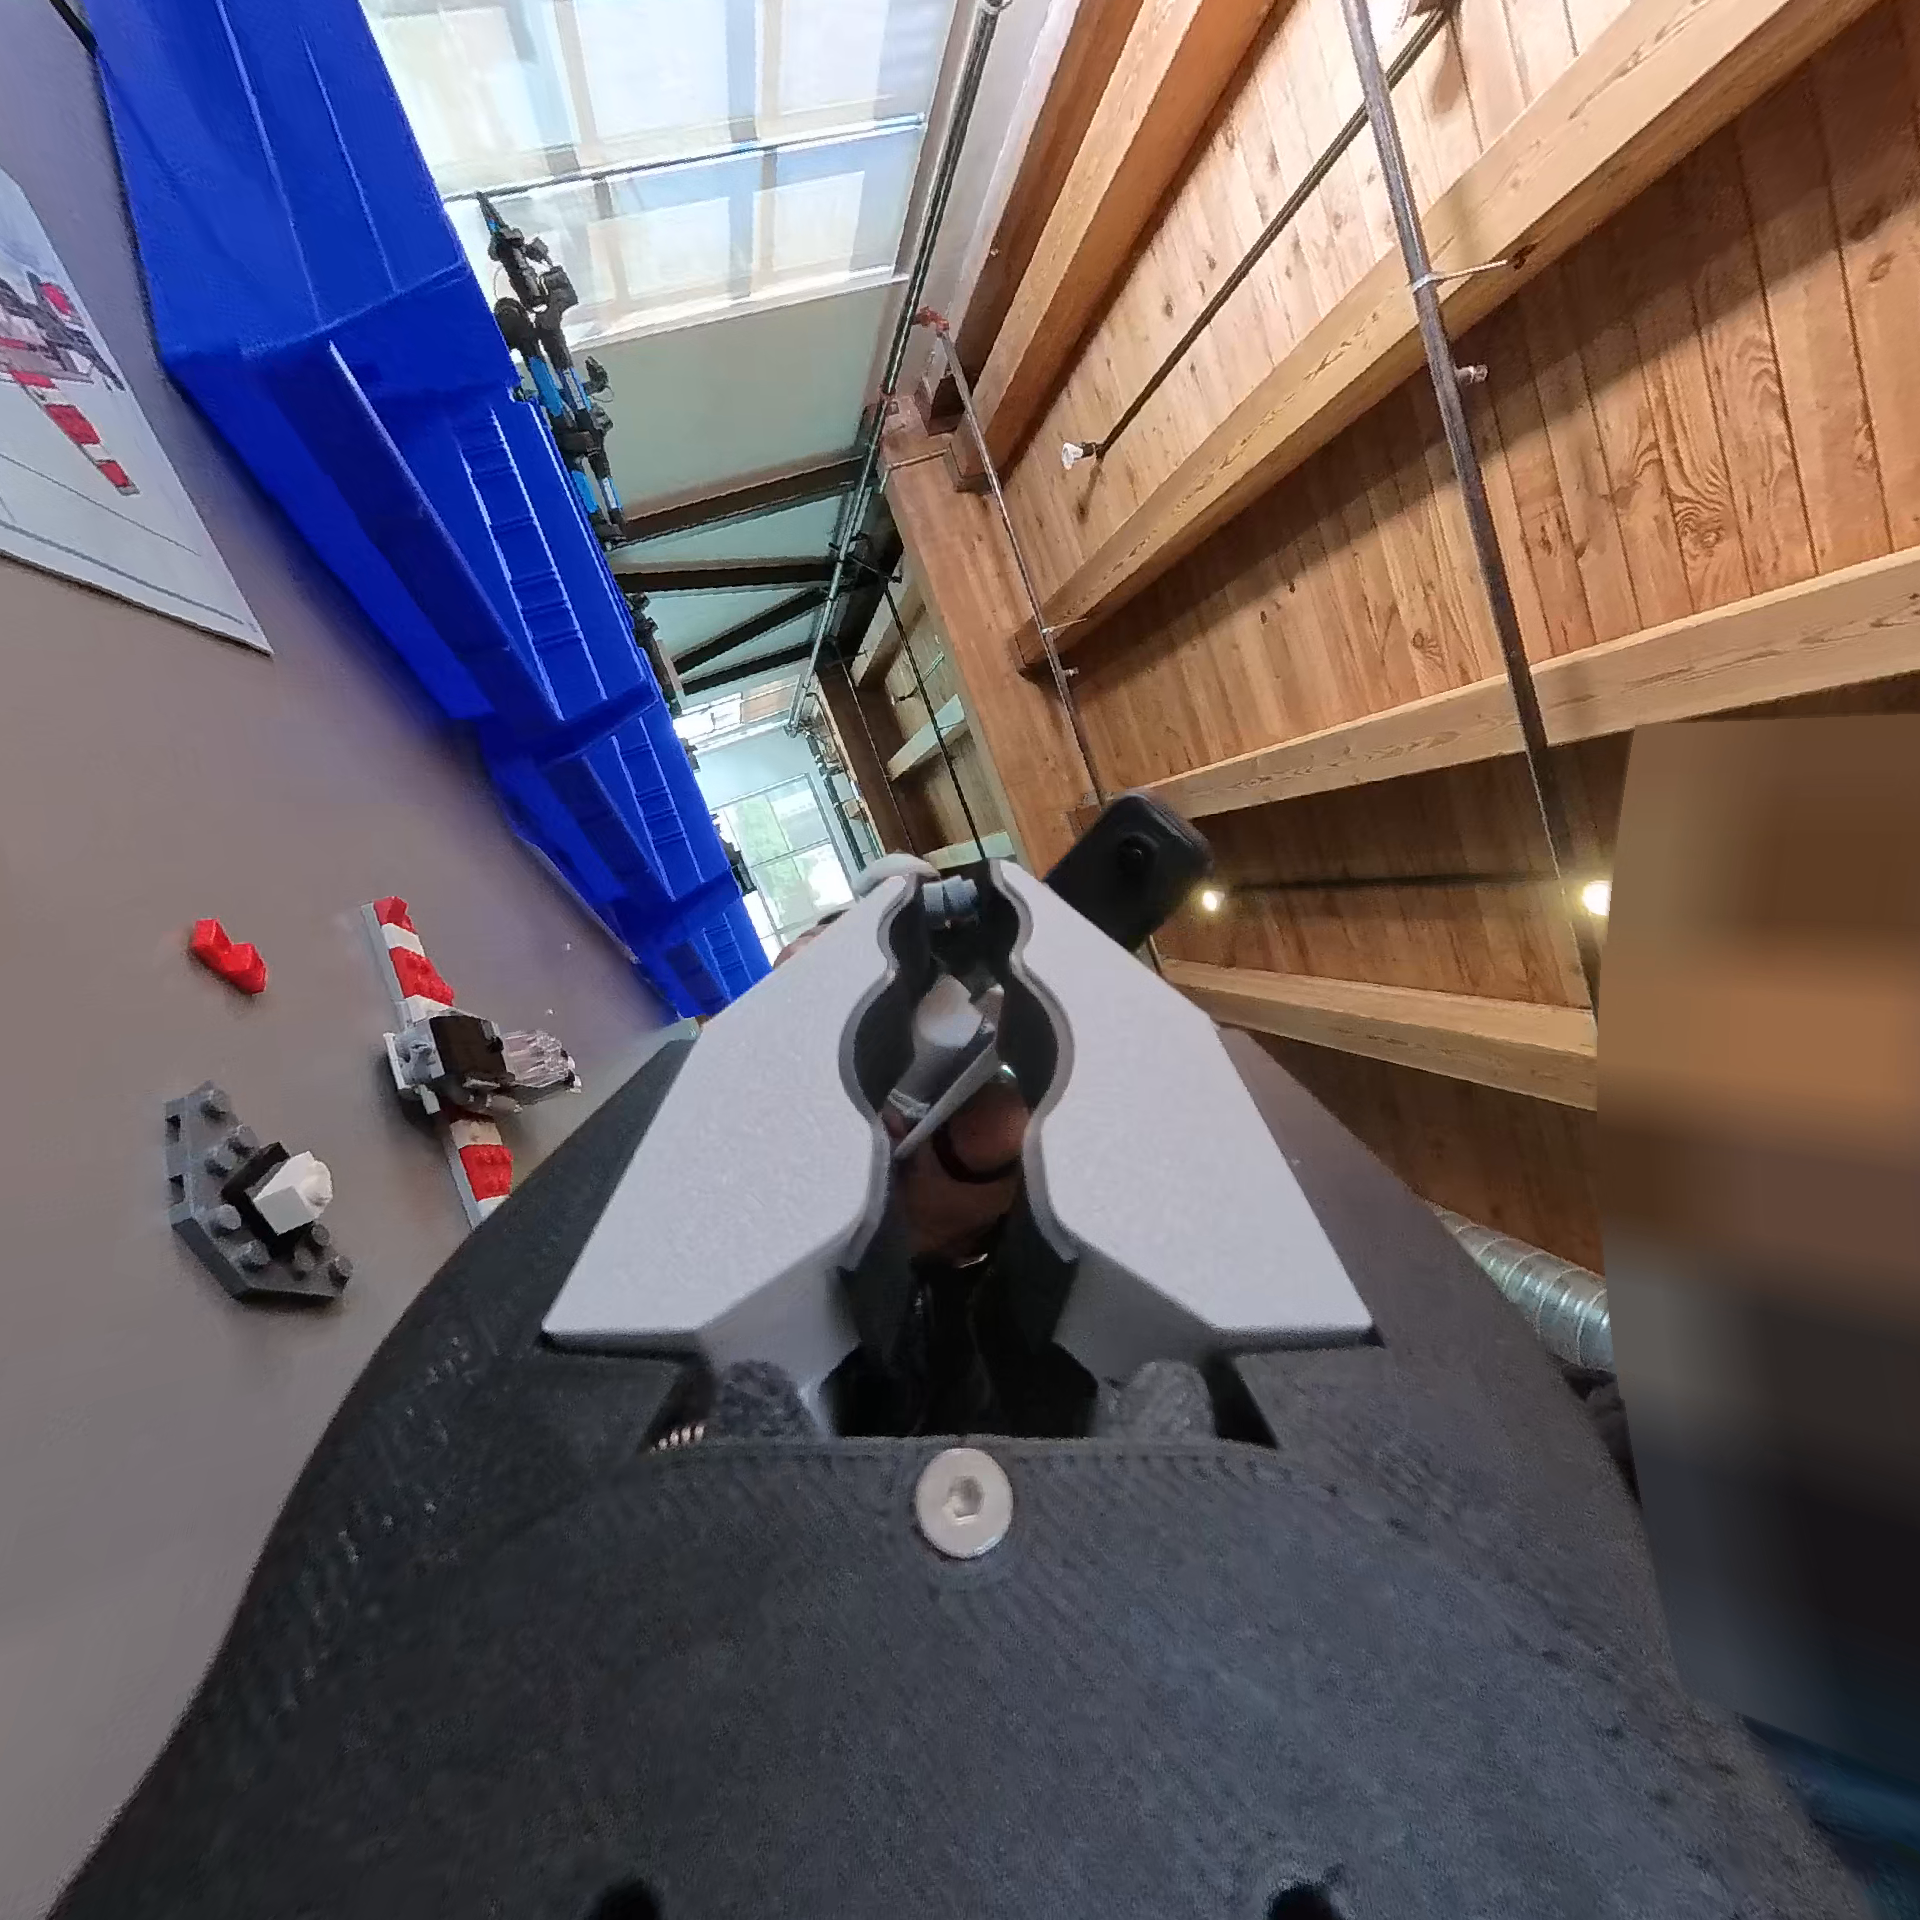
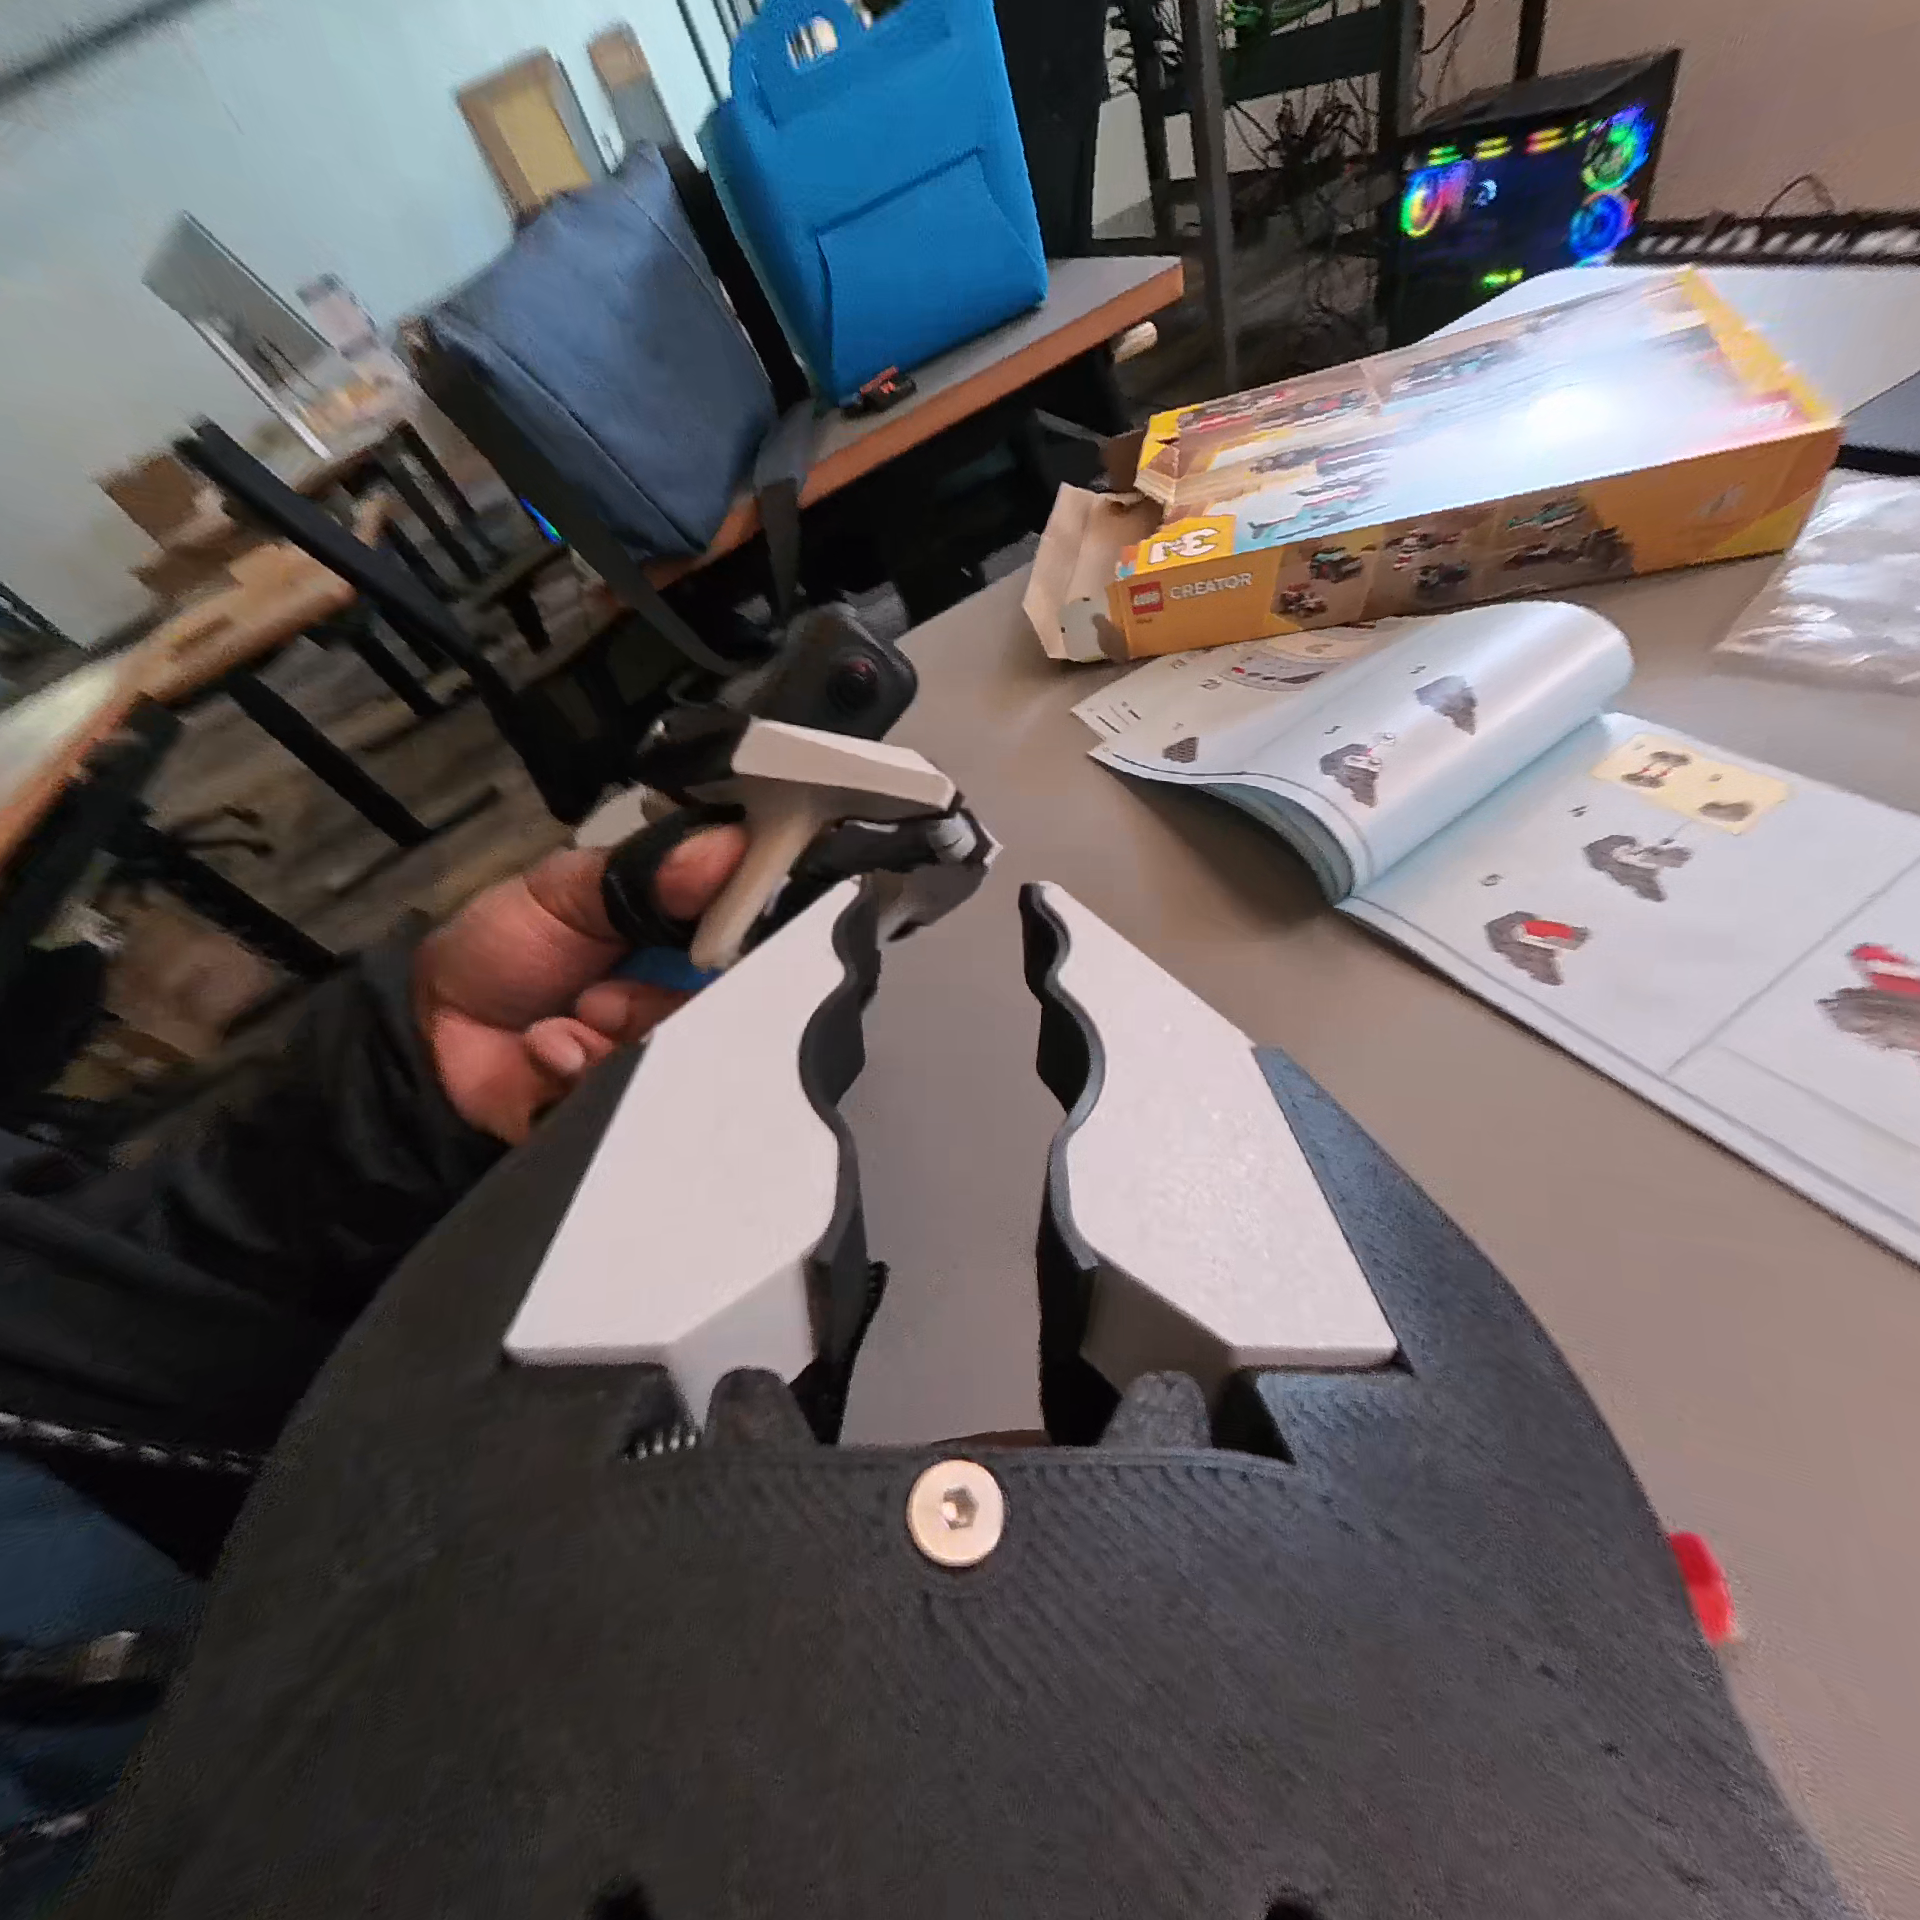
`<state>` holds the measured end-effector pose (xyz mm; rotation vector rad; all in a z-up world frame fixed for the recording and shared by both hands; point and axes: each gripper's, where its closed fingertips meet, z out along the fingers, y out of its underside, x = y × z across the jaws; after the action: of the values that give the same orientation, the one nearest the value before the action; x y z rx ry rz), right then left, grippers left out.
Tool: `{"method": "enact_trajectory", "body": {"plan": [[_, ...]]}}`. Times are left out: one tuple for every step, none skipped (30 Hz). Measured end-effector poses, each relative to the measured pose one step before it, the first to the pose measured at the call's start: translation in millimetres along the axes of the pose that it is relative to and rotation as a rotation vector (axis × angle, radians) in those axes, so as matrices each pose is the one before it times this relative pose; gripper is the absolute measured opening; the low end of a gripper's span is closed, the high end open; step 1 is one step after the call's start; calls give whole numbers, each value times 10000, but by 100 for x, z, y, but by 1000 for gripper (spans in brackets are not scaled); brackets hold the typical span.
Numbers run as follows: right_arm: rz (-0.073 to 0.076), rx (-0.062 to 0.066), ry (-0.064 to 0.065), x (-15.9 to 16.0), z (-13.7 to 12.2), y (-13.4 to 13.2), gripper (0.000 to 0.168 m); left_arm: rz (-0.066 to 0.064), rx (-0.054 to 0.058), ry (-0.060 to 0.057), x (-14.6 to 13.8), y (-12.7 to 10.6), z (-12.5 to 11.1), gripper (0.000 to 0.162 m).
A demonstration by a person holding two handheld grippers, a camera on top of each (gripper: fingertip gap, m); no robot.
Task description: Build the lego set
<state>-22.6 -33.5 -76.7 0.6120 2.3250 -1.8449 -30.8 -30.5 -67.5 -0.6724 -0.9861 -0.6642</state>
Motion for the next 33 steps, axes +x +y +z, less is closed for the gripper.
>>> {"method": "enact_trajectory", "body": {"plan": [[442,147,-164,-33,57,-158,27,37,-49,30,71,71,70,9],[415,142,-166,-22,49,-138,27,17,-22,51,95,35,56,9],[372,129,-172,-27,48,-120,27,15,-27,32,71,54,56,9],[320,106,-148,3,28,-95,26,27,-22,-17,-9,37,40,9],[268,107,-139,-13,9,-104,23,25,-16,-9,3,20,12,9],[240,127,-143,-32,-19,-126,22,15,-17,17,40,17,0,9],[240,104,-137,-35,-13,-113,21,23,-19,12,41,25,-2,9],[221,65,-132,-33,-5,-50,18,30,-10,12,49,0,17,9],[205,57,-82,20,13,-27,17,25,-9,15,50,15,16,9],[182,52,-67,42,5,-15,16,15,7,7,19,0,15,9],[153,49,-56,45,-4,-26,15,25,4,2,10,-7,23,9],[141,32,-65,31,-8,1,14,24,1,-14,-20,0,17,9],[142,19,-74,19,-9,1,15,29,-7,-23,-12,7,6,9],[150,19,-77,10,-11,-2,15,36,0,-24,-24,-9,16,9],[153,23,-71,15,-10,-11,15,34,-11,-11,2,16,27,9],[147,14,-70,21,-8,-2,15,28,-8,-11,-2,8,18,9],[131,8,-77,-15,-7,9,15,30,-10,1,8,8,29,9],[114,1,-60,7,-5,17,15,15,0,-1,2,7,23,9],[117,-34,-67,-16,9,71,16,22,-2,0,1,4,14,9],[110,-24,-79,-35,14,61,16,23,0,6,15,5,27,9],[105,-19,-65,-32,15,61,17,22,3,17,47,-1,21,9],[100,-22,-50,-8,32,64,18,18,-11,13,33,10,28,9],[81,-10,-42,-4,29,52,18,21,-19,11,31,35,26,9],[55,43,-28,2,4,-42,18,15,-24,22,44,40,35,9],[59,26,-23,5,12,-19,17,20,-25,16,47,41,25,9],[69,19,-44,-17,8,-25,17,35,-31,3,35,42,30,9],[72,22,-50,-34,9,-22,17,24,0,2,26,-10,4,9],[66,28,-55,-50,2,-16,17,10,-6,16,47,7,3,9],[39,20,-30,-26,-5,-17,17,9,-2,14,36,5,2,9],[8,14,-16,-13,0,-6,17,13,-7,-5,10,1,7,9],[-2,5,-9,-11,-7,-7,17,17,-10,-8,-1,15,-4,9],[-6,7,-3,-21,-6,-15,16,36,-12,-23,6,10,-2,9],[-14,4,5,-12,2,-17,16,41,-5,-39,-29,2,-1,9]]}}
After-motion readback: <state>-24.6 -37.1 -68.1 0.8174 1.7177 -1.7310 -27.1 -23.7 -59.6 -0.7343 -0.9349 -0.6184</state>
